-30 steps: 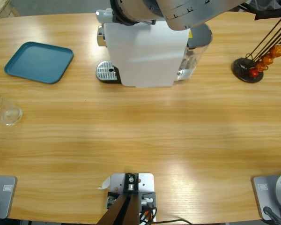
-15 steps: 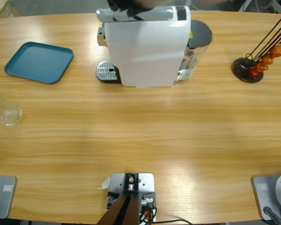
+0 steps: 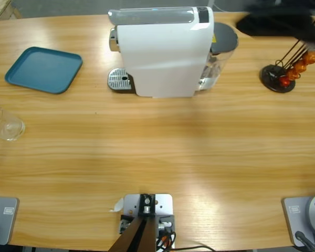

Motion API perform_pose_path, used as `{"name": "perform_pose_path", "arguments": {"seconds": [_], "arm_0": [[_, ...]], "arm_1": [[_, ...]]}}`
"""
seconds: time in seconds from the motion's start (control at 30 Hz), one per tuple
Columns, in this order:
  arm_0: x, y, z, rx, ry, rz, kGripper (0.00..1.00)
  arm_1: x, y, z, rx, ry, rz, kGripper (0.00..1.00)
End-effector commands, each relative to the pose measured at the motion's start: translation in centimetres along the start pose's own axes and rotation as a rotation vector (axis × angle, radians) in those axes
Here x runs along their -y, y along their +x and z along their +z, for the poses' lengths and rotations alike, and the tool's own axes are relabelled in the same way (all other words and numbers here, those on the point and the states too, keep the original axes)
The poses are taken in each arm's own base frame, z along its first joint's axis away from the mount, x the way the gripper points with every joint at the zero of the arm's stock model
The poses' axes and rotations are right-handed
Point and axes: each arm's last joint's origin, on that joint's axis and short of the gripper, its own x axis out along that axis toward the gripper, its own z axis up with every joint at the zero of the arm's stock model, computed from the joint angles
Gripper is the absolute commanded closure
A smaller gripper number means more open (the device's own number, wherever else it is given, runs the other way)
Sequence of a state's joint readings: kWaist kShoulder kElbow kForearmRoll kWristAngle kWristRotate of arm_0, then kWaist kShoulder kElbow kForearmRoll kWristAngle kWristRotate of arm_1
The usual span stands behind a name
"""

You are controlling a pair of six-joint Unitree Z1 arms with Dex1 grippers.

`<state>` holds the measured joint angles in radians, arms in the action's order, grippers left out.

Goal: Pour coffee

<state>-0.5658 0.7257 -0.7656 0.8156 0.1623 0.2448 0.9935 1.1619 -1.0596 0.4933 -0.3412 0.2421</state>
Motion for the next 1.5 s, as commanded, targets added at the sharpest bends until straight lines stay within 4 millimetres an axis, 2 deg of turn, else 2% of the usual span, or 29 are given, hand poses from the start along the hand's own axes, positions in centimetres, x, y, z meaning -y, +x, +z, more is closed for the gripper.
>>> {"name": "perform_pose_path", "arguments": {"seconds": [0.03,0.23,0.4,0.6,0.7,0.93,1.0,1.17,1.5], "arm_0": [[-0.8,1.4,-1.5,-0.214,-0.168,0.195,0.003],[-1.2,4.4,-0.5,-0.339,-0.133,0.131,0.004],[-2.9,7.0,1.1,-0.355,-0.206,0.176,0.004],[-3.5,9.3,2.2,-0.393,-0.201,0.126,0.003],[-3.9,9.8,3.7,-0.382,-0.211,0.048,0.002],[-4.3,13.0,3.9,-0.56,-0.19,-0.015,0.0],[-4.3,13.1,3.7,-0.587,-0.196,-0.012,0.0],[-3.5,11.3,2.4,-0.575,-0.209,-0.001,0.0],[-3.8,11.5,1.9,-0.555,-0.193,0.067,0.0]], "arm_1": [[2.0,-2.3,-3.8,-0.007,0.034,-0.024,0.004],[2.1,-1.9,-4.5,-0.023,0.038,-0.043,0.004],[2.4,-1.9,-5.2,-0.032,0.043,-0.057,0.004],[2.5,-1.6,-5.6,-0.038,0.057,-0.067,0.023],[2.3,-1.1,-5.5,-0.043,0.058,-0.07,0.023],[2.5,-0.3,-5.6,-0.042,0.076,-0.091,0.023],[2.6,-0.1,-5.8,-0.046,0.082,-0.096,0.023],[2.9,0.3,-5.8,-0.051,0.102,-0.102,0.023],[3.3,0.0,-6.3,-0.051,0.116,-0.106,0.023]]}}
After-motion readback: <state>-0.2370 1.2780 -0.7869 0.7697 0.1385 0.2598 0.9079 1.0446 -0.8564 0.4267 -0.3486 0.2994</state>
